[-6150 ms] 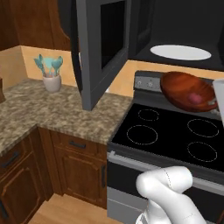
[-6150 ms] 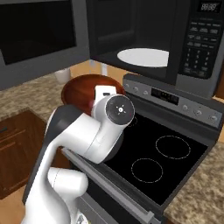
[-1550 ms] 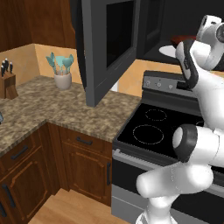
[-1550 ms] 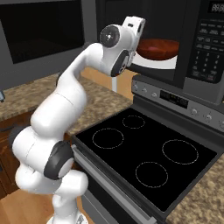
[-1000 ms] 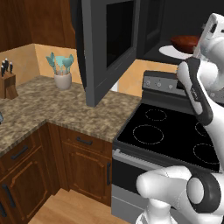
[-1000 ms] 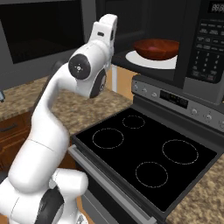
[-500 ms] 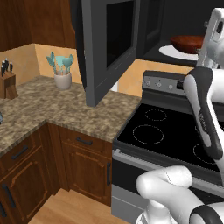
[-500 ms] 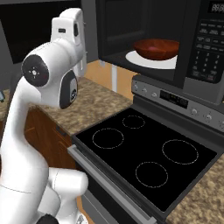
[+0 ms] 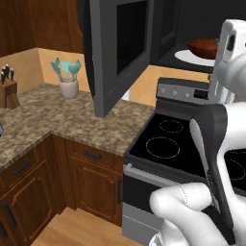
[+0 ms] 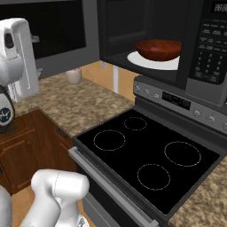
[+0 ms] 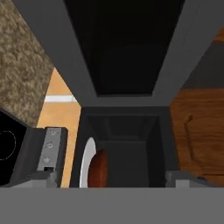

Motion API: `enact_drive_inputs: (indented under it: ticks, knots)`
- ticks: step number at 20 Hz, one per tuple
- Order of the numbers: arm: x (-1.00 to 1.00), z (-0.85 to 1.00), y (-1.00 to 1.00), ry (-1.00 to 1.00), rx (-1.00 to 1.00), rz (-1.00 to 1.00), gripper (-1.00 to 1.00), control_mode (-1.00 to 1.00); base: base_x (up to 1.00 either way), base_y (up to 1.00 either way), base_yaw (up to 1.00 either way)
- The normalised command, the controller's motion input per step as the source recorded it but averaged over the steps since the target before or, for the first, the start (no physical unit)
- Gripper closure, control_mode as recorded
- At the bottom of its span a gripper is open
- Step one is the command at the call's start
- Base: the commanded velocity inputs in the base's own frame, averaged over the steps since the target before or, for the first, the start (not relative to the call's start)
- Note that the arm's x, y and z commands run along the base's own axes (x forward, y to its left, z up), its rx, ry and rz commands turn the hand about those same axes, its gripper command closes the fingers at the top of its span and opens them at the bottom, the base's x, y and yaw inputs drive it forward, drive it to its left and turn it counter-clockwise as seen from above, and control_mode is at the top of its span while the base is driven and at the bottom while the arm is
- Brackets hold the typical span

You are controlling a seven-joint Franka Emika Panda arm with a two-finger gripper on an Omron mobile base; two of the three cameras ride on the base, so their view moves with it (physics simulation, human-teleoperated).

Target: Pick the tomato from the sink and place it in the bowl. Then pick the bowl and place it in the microwave. Then close the microwave door and press the start button.

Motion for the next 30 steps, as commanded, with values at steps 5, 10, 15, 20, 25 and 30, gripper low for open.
enact_drive_inputs:
  ticks: [5,10,15,20,25,30]
  knots:
    - [-0.87,-0.5,1.0,-0.03,0.04,-0.15,-1.0,-1.0,0.0,0.0,0.0]
    - [-0.31,-0.47,1.0,-0.07,0.0,-0.16,-1.0,-1.0,0.0,0.0,0.0]
    - [0.02,-0.32,1.0,-0.08,-0.04,-0.27,-1.0,-1.0,0.0,0.0,0.0]
    - [0.41,-0.27,1.0,0.01,-0.01,-0.24,-1.0,-1.0,0.0,0.0,0.0]
    - [0.61,-0.17,0.99,0.01,-0.07,-0.07,-1.0,-1.0,0.0,0.0,0.0]
    - [0.91,-0.32,0.86,0.11,0.0,-0.03,-1.0,-1.0,0.0,0.0,0.0]
